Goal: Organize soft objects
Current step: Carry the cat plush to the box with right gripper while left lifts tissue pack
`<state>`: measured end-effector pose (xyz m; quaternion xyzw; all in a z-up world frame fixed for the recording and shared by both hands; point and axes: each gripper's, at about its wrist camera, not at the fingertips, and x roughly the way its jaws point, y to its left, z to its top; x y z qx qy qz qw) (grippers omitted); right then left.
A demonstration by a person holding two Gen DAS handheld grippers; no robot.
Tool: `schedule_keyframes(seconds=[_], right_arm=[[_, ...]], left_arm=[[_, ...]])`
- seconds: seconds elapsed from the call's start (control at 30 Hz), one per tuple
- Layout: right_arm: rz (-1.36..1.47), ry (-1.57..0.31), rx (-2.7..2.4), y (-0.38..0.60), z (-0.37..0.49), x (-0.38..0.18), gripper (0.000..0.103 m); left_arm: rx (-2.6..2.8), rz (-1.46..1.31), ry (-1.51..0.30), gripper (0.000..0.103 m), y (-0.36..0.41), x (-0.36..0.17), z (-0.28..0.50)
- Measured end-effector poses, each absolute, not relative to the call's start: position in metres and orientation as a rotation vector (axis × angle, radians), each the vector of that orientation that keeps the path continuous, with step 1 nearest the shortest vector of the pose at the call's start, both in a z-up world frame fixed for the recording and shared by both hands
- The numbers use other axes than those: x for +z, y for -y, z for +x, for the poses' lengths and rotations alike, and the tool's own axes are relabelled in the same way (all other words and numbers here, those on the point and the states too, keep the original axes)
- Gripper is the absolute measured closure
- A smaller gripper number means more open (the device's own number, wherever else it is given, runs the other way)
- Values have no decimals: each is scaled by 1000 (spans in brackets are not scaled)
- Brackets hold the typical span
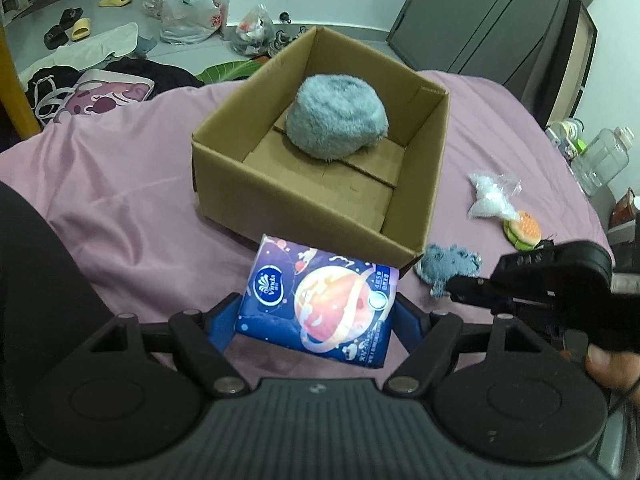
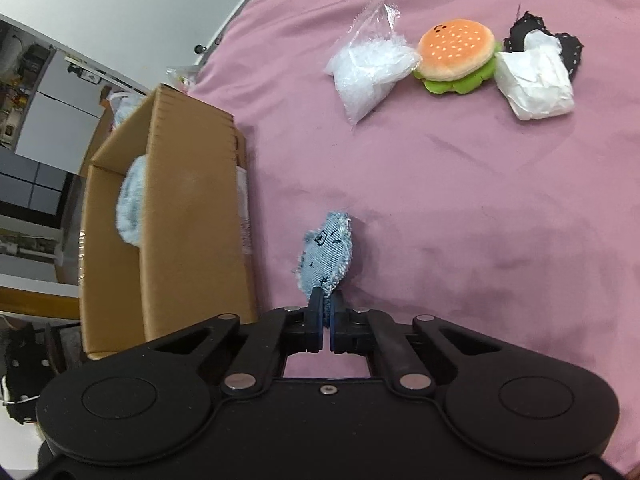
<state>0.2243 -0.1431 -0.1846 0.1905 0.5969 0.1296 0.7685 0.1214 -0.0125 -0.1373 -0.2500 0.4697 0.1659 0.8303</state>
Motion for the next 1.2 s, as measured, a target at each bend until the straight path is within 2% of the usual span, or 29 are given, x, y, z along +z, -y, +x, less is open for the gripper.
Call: schedule_keyframes(seconds=[0.57,1.2], right_arm=[[515,-1093,418,163,184,-108,101],[560,-941,539,154,182,-75,101]], left_arm=[[354,-514,-887,26,9,-93,98],[338,-445,-792,26,-24,-56,102]])
